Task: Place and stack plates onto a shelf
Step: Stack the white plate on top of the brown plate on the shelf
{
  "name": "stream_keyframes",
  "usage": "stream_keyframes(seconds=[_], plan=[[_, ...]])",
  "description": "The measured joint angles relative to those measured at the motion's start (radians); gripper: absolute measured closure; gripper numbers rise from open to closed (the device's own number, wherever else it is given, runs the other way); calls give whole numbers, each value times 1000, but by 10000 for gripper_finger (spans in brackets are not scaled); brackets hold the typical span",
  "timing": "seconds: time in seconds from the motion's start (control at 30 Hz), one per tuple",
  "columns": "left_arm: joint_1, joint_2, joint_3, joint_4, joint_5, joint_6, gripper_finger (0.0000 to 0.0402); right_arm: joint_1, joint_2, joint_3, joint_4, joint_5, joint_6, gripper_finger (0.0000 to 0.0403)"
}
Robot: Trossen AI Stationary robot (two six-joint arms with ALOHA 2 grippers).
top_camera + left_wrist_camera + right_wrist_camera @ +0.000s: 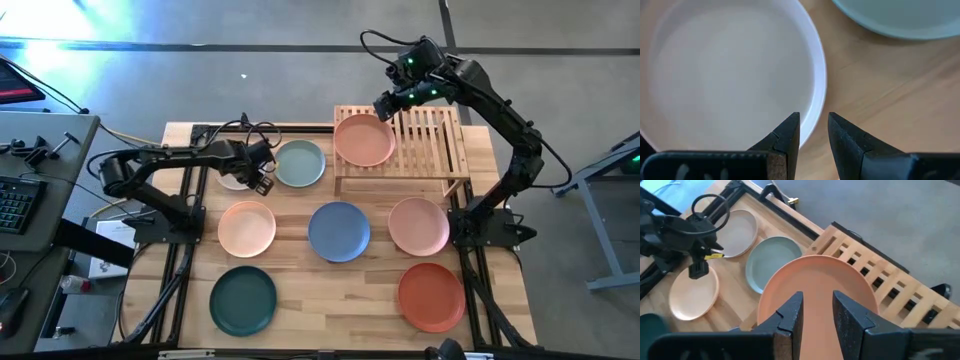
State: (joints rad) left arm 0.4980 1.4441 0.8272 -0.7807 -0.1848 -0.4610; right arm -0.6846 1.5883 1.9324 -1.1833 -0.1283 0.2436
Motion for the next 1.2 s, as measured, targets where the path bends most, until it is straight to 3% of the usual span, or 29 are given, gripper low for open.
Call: stream_keyframes(seconds=[0.97, 1.2], plan=[[-1, 156, 0, 30, 19, 56, 313, 0, 0, 0, -10, 22, 2, 320], [-5, 152, 0, 28, 42, 148, 360, 0, 0, 0, -10, 22, 2, 320]])
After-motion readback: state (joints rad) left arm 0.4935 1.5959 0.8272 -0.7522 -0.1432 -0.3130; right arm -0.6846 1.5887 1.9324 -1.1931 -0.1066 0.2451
